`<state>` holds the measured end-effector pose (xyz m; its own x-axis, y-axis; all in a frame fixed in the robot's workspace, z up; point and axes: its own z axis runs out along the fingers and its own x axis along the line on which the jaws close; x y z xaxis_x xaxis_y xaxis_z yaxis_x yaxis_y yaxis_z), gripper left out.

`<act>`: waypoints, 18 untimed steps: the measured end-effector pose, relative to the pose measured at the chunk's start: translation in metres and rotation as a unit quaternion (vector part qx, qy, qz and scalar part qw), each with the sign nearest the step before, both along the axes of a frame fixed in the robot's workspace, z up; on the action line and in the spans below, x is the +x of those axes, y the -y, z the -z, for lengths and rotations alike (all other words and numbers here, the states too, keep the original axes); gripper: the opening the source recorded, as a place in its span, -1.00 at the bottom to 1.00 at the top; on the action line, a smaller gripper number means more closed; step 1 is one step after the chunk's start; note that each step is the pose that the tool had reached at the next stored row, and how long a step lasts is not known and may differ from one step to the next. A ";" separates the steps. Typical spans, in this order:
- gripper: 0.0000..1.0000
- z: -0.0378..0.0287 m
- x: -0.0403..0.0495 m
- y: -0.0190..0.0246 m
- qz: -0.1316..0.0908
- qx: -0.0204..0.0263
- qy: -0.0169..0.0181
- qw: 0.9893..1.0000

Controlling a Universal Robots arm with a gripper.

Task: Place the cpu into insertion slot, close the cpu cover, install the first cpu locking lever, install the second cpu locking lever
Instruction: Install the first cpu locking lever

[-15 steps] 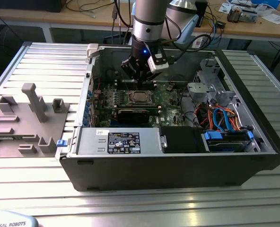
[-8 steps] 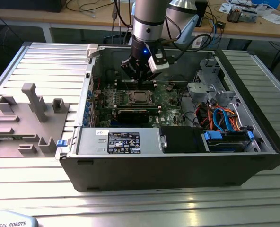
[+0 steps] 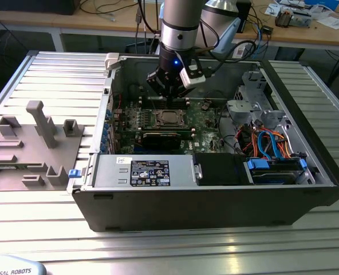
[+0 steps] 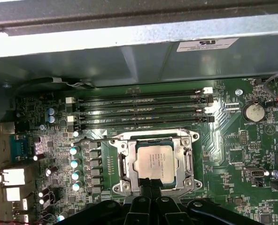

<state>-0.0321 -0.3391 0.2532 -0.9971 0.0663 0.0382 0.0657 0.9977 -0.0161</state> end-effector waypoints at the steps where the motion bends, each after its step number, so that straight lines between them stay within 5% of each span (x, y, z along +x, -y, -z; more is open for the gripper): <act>1: -0.79 0.0000 0.0000 0.0000 -0.003 0.000 0.000 1.000; 16: -0.79 0.0000 0.0000 0.0000 -0.038 0.000 0.000 0.999; 17: -0.79 0.0002 0.0000 0.0000 -0.039 0.000 0.010 0.999; 18: -0.79 0.0007 0.0000 0.0000 -0.039 -0.001 0.025 0.999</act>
<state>-0.0321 -0.3390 0.2524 -0.9999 -0.0111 -0.0114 -0.0109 0.9998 -0.0162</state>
